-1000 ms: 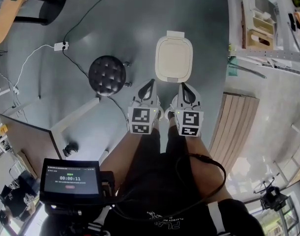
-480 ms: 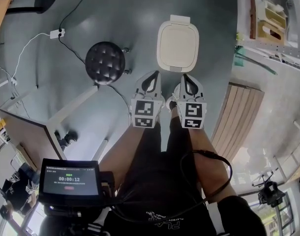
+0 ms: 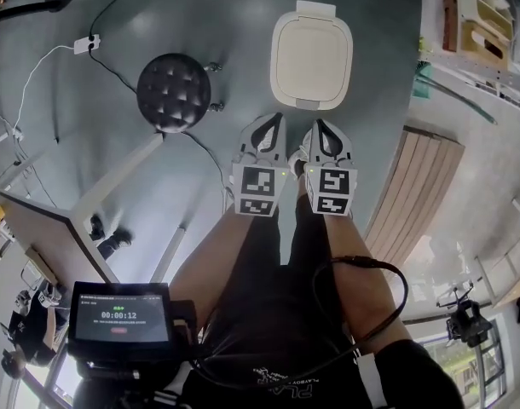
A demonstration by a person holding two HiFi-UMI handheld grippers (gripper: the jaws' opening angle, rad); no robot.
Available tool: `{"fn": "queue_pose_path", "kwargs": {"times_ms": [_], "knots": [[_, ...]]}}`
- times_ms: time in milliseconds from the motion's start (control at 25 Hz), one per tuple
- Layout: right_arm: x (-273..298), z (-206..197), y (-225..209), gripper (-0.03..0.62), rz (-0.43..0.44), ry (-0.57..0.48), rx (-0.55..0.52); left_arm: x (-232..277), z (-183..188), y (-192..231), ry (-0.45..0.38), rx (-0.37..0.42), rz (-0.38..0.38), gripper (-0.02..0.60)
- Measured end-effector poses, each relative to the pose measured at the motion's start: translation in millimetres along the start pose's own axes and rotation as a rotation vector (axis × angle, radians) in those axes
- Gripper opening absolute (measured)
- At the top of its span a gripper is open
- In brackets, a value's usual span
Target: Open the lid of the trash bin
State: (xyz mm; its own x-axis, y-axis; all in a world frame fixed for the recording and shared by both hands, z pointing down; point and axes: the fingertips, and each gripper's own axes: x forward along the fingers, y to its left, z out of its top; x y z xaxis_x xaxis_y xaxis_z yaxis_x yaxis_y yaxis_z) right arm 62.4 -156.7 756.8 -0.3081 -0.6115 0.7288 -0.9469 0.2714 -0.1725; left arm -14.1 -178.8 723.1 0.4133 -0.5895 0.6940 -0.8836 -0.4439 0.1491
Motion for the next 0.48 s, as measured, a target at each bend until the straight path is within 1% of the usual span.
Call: {"fn": "queue_pose_path", "kwargs": {"times_ms": [120,240,360,480], "knots": [[19,-19,-2,0.001,0.003,0.026,-0.001,16,-25,3,0.029,-0.010,0.013,-0.003],[20,-26,-2,0.000,0.010,0.055,-0.003,24,-38,6,0.074,-0.037,0.043,-0.003],[22,-24,2,0.000,0.021,0.058,-0.016,31,-45,8,0.105,-0.065,0.056,-0.003],[22,-25,1,0.000,0.030,0.056,-0.029,36,-49,10,0.125,-0.128,0.063,-0.003]]}}
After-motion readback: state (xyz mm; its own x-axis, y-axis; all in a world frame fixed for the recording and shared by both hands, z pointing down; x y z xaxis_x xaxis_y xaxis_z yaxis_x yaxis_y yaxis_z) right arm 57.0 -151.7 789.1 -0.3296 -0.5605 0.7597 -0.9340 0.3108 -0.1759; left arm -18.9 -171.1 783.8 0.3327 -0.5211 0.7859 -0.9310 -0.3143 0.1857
